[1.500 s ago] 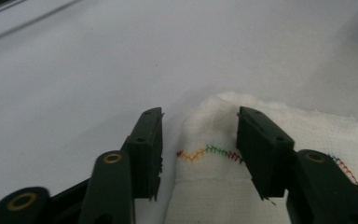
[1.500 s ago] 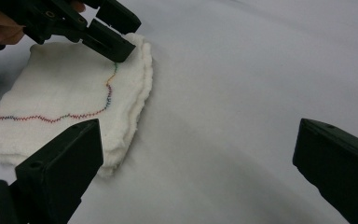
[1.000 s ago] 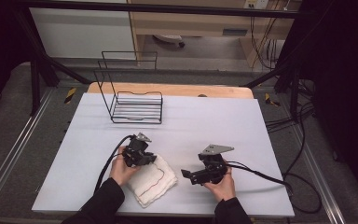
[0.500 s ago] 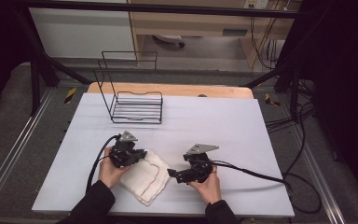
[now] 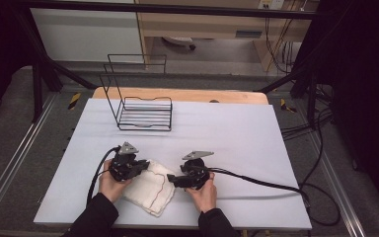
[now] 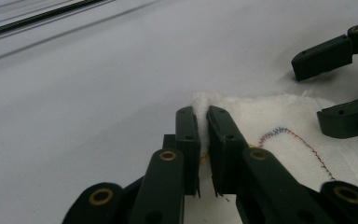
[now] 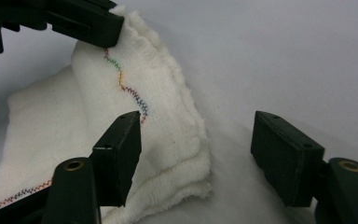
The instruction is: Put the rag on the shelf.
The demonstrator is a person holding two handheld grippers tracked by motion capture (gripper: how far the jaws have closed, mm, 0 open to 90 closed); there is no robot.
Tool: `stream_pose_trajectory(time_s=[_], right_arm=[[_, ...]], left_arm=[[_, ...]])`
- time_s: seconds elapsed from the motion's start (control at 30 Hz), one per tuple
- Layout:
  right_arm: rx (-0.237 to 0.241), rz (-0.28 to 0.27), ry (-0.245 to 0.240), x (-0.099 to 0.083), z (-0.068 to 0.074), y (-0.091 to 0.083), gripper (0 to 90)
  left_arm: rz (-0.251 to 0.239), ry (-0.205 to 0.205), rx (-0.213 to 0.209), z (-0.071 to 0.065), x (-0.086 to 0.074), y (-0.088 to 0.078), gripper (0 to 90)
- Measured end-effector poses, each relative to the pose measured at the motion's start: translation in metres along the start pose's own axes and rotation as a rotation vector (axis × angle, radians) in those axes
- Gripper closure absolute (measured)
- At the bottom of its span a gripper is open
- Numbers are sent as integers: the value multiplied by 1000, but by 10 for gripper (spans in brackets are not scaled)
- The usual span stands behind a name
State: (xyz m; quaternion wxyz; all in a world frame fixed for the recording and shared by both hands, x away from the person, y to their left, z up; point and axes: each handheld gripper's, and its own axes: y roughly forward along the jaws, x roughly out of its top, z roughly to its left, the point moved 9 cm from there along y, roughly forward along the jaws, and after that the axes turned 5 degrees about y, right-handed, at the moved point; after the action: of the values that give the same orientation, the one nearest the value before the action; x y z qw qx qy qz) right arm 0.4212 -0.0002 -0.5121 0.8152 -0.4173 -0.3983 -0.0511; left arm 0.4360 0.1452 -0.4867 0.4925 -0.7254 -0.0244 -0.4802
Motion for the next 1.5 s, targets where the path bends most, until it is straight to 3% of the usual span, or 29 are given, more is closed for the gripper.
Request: stream_pose_trajectory(time_s=[0.2, 0.6, 0.93, 0.97, 1.17, 1.5], right_arm=[[5, -2, -19, -5, 4, 0, 517], [63, 23, 69, -9, 14, 2, 782], [86, -37, 48, 4, 19, -11, 807], [85, -53, 13, 10, 21, -14, 807], [91, -120, -63, 28, 28, -26, 807], [98, -187, -125, 45, 36, -38, 811]], left_arm=[[9, -3, 13, 0, -2, 4, 827], [10, -22, 7, 1, -4, 6, 824], [-49, -50, -24, 4, 0, -6, 825], [-62, -51, -23, 5, 2, -8, 826], [-144, -48, 1, 7, 13, -27, 827], [-247, -25, 46, 6, 27, -51, 828]])
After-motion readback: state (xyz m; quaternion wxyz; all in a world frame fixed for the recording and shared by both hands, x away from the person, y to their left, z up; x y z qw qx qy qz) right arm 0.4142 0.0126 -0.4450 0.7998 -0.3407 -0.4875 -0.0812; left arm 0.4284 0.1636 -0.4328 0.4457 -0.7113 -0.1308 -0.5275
